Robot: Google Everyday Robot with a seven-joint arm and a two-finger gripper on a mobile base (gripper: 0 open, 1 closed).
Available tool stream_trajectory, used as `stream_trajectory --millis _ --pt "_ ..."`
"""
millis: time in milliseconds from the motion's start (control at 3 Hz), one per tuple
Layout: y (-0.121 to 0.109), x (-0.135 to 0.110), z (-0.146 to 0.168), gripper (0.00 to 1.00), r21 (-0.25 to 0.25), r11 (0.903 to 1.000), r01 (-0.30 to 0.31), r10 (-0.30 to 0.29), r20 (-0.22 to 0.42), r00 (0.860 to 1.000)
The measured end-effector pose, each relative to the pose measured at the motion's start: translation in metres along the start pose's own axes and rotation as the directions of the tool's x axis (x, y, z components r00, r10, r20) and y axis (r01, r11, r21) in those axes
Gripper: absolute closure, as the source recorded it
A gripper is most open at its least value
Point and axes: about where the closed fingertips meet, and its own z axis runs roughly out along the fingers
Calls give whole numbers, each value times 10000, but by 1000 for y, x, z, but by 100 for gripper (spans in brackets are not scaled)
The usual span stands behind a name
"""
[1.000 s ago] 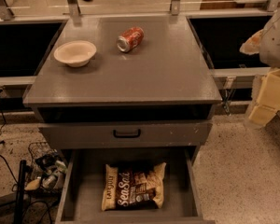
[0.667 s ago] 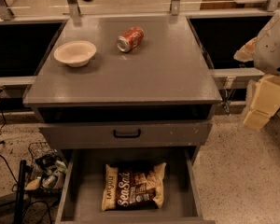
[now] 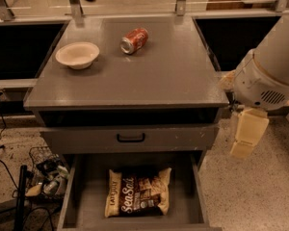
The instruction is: Pick brown chip bag from middle drawer and place on counter
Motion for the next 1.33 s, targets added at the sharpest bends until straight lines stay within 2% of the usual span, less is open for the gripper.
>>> stream_trajectory --millis 333,667,1000,1333 --pt "14 -7 35 0 -615 9962 615 -641 -408 9971" --pt "38 -11 72 0 -1358 9814 1353 -1501 -1051 9831" --pt "39 -11 72 0 -1359 9815 1350 -1498 -1052 9831" --pt "35 -6 89 0 -1366 9880 716 -846 -919 9922"
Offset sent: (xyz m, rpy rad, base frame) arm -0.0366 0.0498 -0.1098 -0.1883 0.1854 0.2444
